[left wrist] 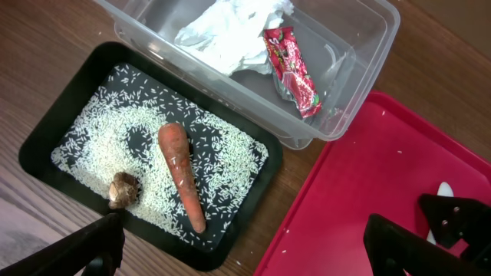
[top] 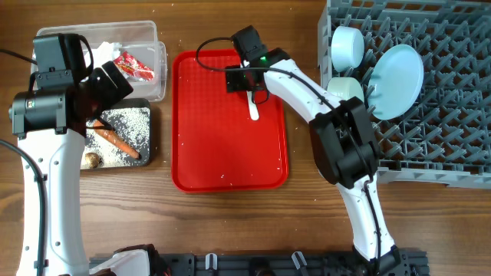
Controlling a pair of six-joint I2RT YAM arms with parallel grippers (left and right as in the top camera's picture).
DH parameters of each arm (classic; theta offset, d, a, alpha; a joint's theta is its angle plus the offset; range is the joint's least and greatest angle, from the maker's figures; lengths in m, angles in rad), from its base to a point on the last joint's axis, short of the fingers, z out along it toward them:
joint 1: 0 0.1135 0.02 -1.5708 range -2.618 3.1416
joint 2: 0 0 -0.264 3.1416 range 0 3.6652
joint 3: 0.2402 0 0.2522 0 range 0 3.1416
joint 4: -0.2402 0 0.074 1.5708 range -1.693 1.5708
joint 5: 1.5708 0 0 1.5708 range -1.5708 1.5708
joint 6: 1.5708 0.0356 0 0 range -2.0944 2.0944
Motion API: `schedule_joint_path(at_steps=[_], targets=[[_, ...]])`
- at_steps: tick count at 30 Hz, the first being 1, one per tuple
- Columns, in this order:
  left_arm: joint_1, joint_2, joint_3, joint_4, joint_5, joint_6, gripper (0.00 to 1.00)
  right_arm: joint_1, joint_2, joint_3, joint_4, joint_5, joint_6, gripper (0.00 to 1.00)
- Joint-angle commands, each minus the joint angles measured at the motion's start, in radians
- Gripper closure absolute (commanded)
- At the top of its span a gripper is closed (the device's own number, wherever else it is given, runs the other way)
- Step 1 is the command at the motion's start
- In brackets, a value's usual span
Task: Sort waste into correct bins and load items into the dishwasher rack
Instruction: 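Move the right gripper over the white spoon and grasp it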
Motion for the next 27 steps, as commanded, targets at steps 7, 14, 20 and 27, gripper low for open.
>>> schedule_joint_path(at_steps=[7, 14, 20, 27], targets=[[0.000, -0.008, 0.005, -0.001, 0.005, -0.009, 0.00, -0.022, 0.080, 0.006, 0.036, -0.055, 0.097, 0.38], [0.000, -0.008, 0.005, -0.001, 0.005, -0.009, 0.00, -0.021, 0.087, -0.014, 0.033, -0.080, 0.177, 0.52], [0.000, -0.008, 0.005, -0.001, 0.005, -0.009, 0.00, -0.021, 0.104, -0.019, 0.029, -0.080, 0.225, 0.58], [0.000, -0.008, 0.005, -0.001, 0.005, -0.009, 0.00, -0.021, 0.143, -0.020, 0.023, -0.104, 0.225, 0.76]])
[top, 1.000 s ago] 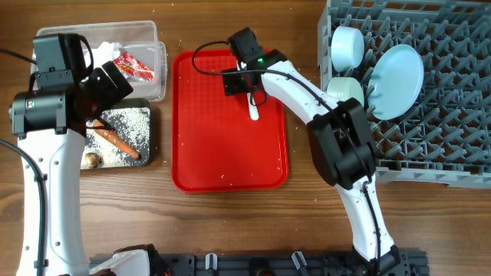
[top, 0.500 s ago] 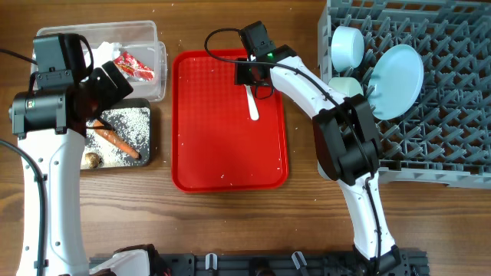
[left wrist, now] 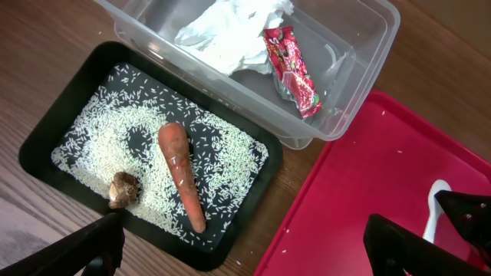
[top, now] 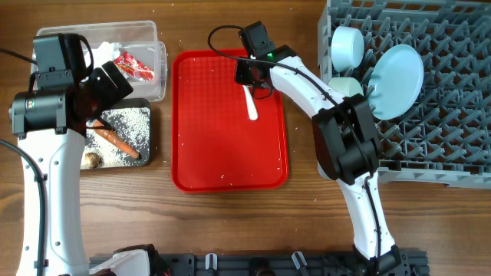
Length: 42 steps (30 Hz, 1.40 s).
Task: Sort waste into correct bins and load items into the dishwasher rack
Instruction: 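Move the right gripper over the white spoon and grasp it, then carry the white spoon with the right gripper into the dish rack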
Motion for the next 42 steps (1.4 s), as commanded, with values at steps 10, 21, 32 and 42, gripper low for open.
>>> schedule_joint_path(at_steps=[10, 21, 32, 42], targets=[[0.000, -0.008, 0.005, 0.000, 0.005, -0.009, 0.00, 0.003, 0.109, -0.033, -0.034, -0.103, -0.018, 0.96], [0.000, -0.008, 0.005, 0.000, 0.005, -0.009, 0.00, -0.045, -0.265, 0.042, -0.354, -0.258, -0.516, 0.96], [0.000, -0.008, 0.005, -0.001, 0.005, -0.010, 0.00, -0.276, -0.823, 0.041, -0.719, -0.111, -0.797, 0.96], [0.000, -0.008, 0.005, -0.001, 0.005, -0.009, 0.00, -0.661, -1.007, 0.027, -0.811, 0.098, -0.476, 0.96]])
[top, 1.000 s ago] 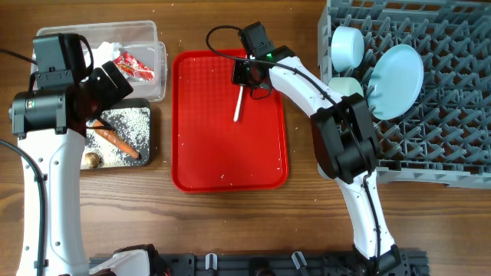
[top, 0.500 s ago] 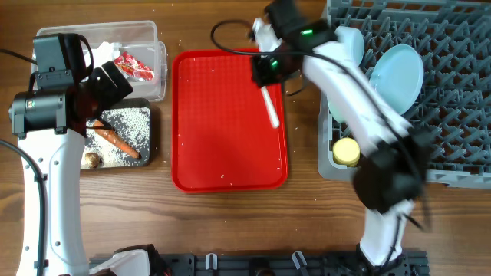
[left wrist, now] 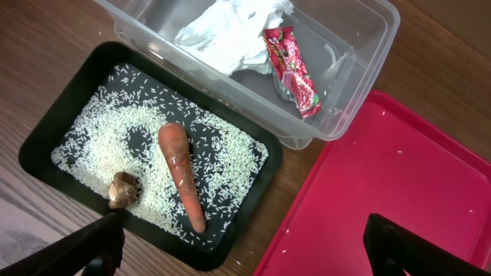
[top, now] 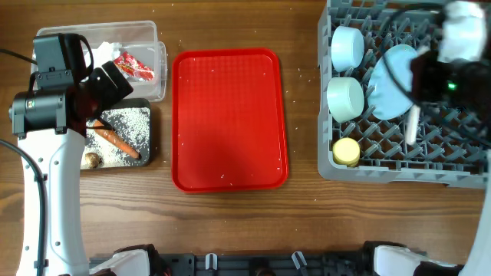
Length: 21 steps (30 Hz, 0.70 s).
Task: Sort waste into correct bins and load items into the dishwasher rack
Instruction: 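Carry the white spoon with the right gripper into the dish rack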
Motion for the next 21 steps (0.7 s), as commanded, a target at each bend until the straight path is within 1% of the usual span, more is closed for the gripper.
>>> schedule_joint_path(at_steps=[1, 5, 9, 11, 13, 14, 15, 20, 21], targets=[[0.000, -0.008, 0.005, -0.001, 0.005, -0.009, 0.00, -0.089, 0.008, -0.026, -0.009, 0.183, 0.237, 0.96], [0.000, -0.008, 0.005, 0.000, 0.005, -0.009, 0.00, -0.178, 0.008, -0.134, -0.003, 0.343, 0.492, 0.96], [0.000, -0.008, 0.005, -0.001, 0.005, -0.009, 0.00, -0.240, 0.008, -0.288, 0.048, 0.377, 0.667, 0.96], [0.000, -0.008, 0.005, -0.001, 0.005, -0.009, 0.00, -0.261, 0.008, -0.386, 0.101, 0.377, 0.753, 0.96], [0.000, -0.008, 0.005, -0.001, 0.005, -0.009, 0.00, -0.272, 0.008, -0.462, 0.159, 0.377, 0.790, 0.95], [0.000, -0.008, 0.005, -0.001, 0.005, -0.009, 0.00, -0.277, 0.008, -0.547, 0.249, 0.377, 0.886, 0.96], [0.000, -0.008, 0.005, -0.001, 0.005, -0.009, 0.00, -0.281, 0.008, -0.622, 0.285, 0.377, 0.929, 0.96], [0.000, -0.008, 0.005, -0.001, 0.005, -0.009, 0.00, -0.281, 0.010, -0.733, 0.368, 0.380, 0.942, 0.96], [0.000, -0.008, 0.005, -0.001, 0.005, -0.009, 0.00, -0.281, 0.010, -0.762, 0.385, 0.380, 0.964, 0.96]])
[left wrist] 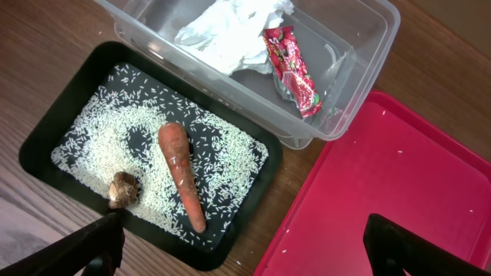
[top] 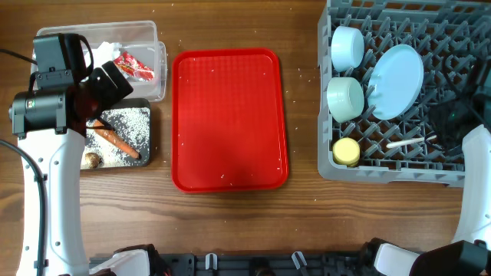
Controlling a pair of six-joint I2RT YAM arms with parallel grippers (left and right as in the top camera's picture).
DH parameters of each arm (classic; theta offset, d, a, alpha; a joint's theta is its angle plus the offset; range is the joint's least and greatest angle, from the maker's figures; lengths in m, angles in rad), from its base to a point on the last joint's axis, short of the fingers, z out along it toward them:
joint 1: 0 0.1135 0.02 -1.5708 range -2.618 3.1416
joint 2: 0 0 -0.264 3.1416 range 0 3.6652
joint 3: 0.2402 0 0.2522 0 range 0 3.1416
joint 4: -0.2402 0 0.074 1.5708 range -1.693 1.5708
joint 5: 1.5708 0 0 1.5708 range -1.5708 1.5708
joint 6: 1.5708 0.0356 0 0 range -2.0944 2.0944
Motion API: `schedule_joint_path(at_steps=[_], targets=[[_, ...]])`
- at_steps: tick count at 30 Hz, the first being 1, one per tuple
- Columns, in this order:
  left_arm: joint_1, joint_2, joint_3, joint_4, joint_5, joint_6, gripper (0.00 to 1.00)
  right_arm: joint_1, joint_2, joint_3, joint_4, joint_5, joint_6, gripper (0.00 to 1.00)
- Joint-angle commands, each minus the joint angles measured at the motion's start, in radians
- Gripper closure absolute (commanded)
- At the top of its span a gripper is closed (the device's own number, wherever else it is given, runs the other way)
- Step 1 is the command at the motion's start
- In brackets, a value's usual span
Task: Sort waste into correct bins and load items into the dishwasher rack
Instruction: 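Carry the white spoon with the right gripper into the dish rack, then release the spoon in the rack and withdraw the right gripper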
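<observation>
The white spoon [top: 410, 142] lies flat across the grey dishwasher rack [top: 399, 175], near its front. Also in the rack are a white cup [top: 347, 46], a light blue plate [top: 397, 70], a pale bowl [top: 345, 98] and a small yellow item [top: 347, 151]. My right arm [top: 473, 165] comes in at the right edge. Its gripper is a dark shape over the rack, too unclear to read. My left gripper [left wrist: 244, 234] hangs open and empty above the black tray [left wrist: 46, 115] and the red tray [left wrist: 399, 176].
The black tray holds rice, a carrot [left wrist: 181, 175] and a small brown lump [left wrist: 123, 188]. A clear bin [left wrist: 349, 31] behind it holds crumpled white paper [left wrist: 230, 27] and a red wrapper [left wrist: 291, 69]. The red tray [top: 229, 119] carries only a few grains.
The spoon was held upright over the rack beside the plate. Now it lies flat in the rack, and my right gripper has drawn back to the right edge. The left arm is unchanged.
My right gripper was down on the spoon on the red tray, then at the spoon's far end there. Later the tray was bare and the spoon hung over the rack in the gripper. Now the spoon rests in the rack. The left gripper stayed open throughout.
</observation>
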Motion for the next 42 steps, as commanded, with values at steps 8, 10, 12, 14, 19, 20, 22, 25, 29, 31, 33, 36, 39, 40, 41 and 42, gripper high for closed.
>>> schedule_joint_path(at_steps=[8, 10, 12, 14, 19, 20, 22, 25, 29, 31, 33, 36, 39, 40, 41, 42], targets=[[0.000, -0.008, 0.005, 0.000, 0.005, -0.009, 0.00, -0.004, 0.003, -0.097, 0.079, 0.015, 0.092, 0.45], [0.000, -0.008, 0.005, -0.001, 0.005, -0.009, 0.00, -0.004, 0.003, -0.097, 0.085, 0.004, 0.092, 0.43], [0.000, -0.008, 0.005, -0.001, 0.005, -0.009, 0.00, -0.004, 0.003, -0.097, 0.084, -0.011, 0.087, 0.41], [0.000, -0.008, 0.005, -0.001, 0.005, -0.009, 0.00, -0.004, 0.003, -0.097, 0.090, -0.057, 0.026, 0.41], [0.000, -0.008, 0.005, -0.001, 0.005, -0.009, 0.00, -0.004, -0.037, -0.096, 0.164, -0.267, -0.268, 0.14], [0.000, -0.008, 0.005, -0.001, 0.005, -0.009, 0.00, -0.004, -0.059, -0.092, 0.173, -0.318, -0.342, 0.06], [0.000, -0.008, 0.005, -0.001, 0.005, -0.009, 0.00, -0.004, -0.096, -0.080, 0.177, -0.400, -0.437, 0.00], [0.000, -0.008, 0.005, -0.001, 0.005, -0.009, 0.00, -0.004, -0.156, -0.067, 0.177, -0.529, -0.543, 0.00], [0.000, -0.008, 0.005, -0.001, 0.005, -0.009, 0.00, 0.010, -0.291, -0.057, 0.176, -0.787, -0.739, 0.00], [0.000, -0.008, 0.005, -0.001, 0.005, -0.009, 0.00, 0.033, -0.364, -0.057, 0.165, -0.824, -0.792, 0.00], [0.000, -0.008, 0.005, 0.000, 0.005, -0.009, 0.00, 0.092, -0.466, -0.057, 0.126, -0.823, -0.861, 0.00], [0.000, -0.008, 0.005, -0.001, 0.005, -0.009, 0.00, 0.173, -0.570, -0.057, 0.058, -0.822, -0.908, 0.00], [0.000, -0.008, 0.005, -0.001, 0.005, -0.009, 0.00, 0.233, -0.659, -0.057, -0.059, -0.824, -0.898, 0.00], [0.000, -0.008, 0.005, -0.001, 0.005, -0.009, 0.00, 0.238, -0.671, -0.057, -0.086, -0.823, -0.879, 0.00], [0.000, -0.008, 0.005, -0.001, 0.005, -0.009, 0.00, 0.239, -0.685, -0.057, -0.130, -0.822, -0.843, 0.00], [0.000, -0.008, 0.005, 0.000, 0.005, -0.009, 0.00, 0.239, -0.690, -0.057, -0.159, -0.819, -0.819, 0.00]])
